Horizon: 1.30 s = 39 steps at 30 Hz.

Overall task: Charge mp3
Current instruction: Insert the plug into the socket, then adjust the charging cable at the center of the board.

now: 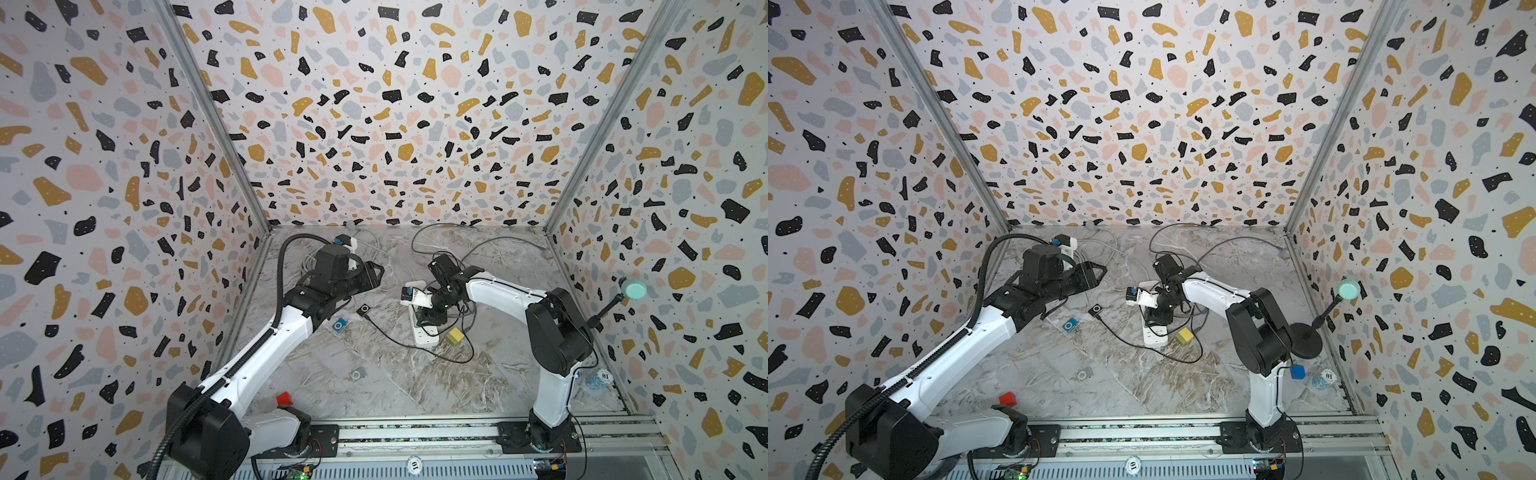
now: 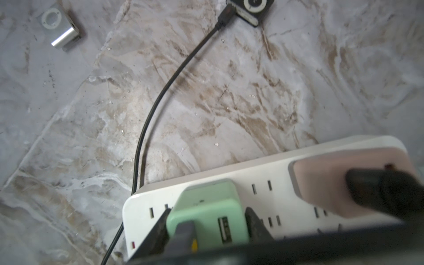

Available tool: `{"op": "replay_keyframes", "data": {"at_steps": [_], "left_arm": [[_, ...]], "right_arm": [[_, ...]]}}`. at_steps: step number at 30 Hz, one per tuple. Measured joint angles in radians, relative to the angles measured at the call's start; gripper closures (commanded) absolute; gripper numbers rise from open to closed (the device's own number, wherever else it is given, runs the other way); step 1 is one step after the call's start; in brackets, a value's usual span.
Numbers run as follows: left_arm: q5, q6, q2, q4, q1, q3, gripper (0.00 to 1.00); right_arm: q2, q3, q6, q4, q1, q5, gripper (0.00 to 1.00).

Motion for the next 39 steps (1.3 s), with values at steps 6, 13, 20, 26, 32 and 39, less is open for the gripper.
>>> {"op": "replay_keyframes", "data": {"at_steps": [6, 13, 20, 26, 32, 39], "left_arm": [[0.002, 0.0, 0.001, 0.0, 0.0, 0.0, 0.45], [0.002, 0.006, 0.01, 0.0, 0.0, 0.004, 0.45], [0.005, 0.019, 0.012, 0.003, 0.0, 0.004, 0.45], [0.006, 0.026, 0.027, 0.014, 0.0, 0.005, 0.45], [0.014, 0.026, 0.076, 0.029, 0.0, 0.018, 0.45], [0.034, 0.026, 0.086, 0.056, 0.0, 0.046, 0.45]], "right_arm": [[-0.032, -0.034, 0.037, -0.005, -0.012, 0.006, 0.41], [-0.119, -0.085, 0.096, 0.014, -0.013, -0.018, 0.32], [-0.338, -0.256, 0.219, 0.137, -0.004, -0.099, 0.31], [-0.653, -0.437, 0.37, 0.308, -0.005, -0.15, 0.26], [-0.864, -0.509, 0.566, 0.409, -0.149, -0.058, 0.28], [-0.624, -0.456, 0.872, 0.33, -0.532, -0.045, 0.45]]}}
